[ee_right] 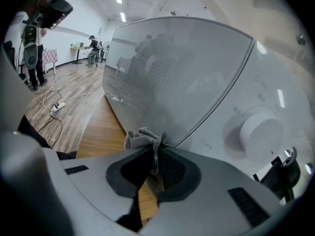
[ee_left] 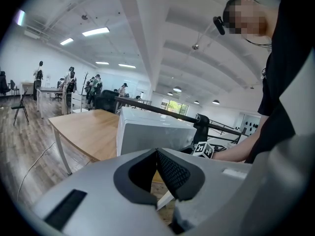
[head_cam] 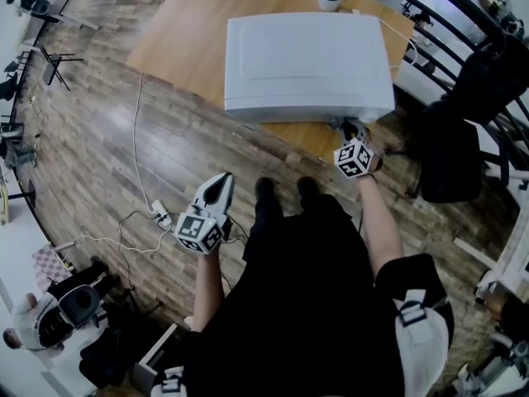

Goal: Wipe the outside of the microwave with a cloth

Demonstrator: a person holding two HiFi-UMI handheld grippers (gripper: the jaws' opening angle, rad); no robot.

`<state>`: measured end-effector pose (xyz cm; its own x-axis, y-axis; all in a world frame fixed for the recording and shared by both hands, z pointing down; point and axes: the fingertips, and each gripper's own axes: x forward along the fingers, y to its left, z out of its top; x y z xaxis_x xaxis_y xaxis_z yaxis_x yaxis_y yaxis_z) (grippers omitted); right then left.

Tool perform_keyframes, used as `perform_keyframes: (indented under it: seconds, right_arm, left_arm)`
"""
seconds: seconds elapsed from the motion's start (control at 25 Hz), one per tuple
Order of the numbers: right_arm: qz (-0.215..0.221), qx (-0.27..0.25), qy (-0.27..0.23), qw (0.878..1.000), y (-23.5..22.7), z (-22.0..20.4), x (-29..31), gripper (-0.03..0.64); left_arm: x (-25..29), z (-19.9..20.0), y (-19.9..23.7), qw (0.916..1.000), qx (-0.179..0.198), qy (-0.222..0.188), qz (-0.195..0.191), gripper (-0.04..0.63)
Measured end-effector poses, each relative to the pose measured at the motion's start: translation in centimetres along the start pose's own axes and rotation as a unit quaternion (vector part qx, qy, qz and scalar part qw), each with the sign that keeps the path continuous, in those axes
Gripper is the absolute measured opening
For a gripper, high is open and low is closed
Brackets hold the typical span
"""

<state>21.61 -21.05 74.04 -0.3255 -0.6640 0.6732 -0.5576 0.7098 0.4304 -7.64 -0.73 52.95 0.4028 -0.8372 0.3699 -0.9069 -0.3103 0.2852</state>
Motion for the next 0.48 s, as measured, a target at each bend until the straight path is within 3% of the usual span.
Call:
perform_keyframes:
  seconds: [0.28,0.48]
  right_arm:
    - [0.003,0.027,0.003,1.0,-0.1,-1.0,0.1,0.032]
    - [0.0,0.018,0.005,1.0,0.1,-1.1,0.4,0.032]
  left_arm:
    - [0.3,0.2,-1.0,1.0,-0.002,0.0,0.005,0.003]
    - [0.0,-0.2,-1.0,1.0,-0.001,0.001,0.009,0.003]
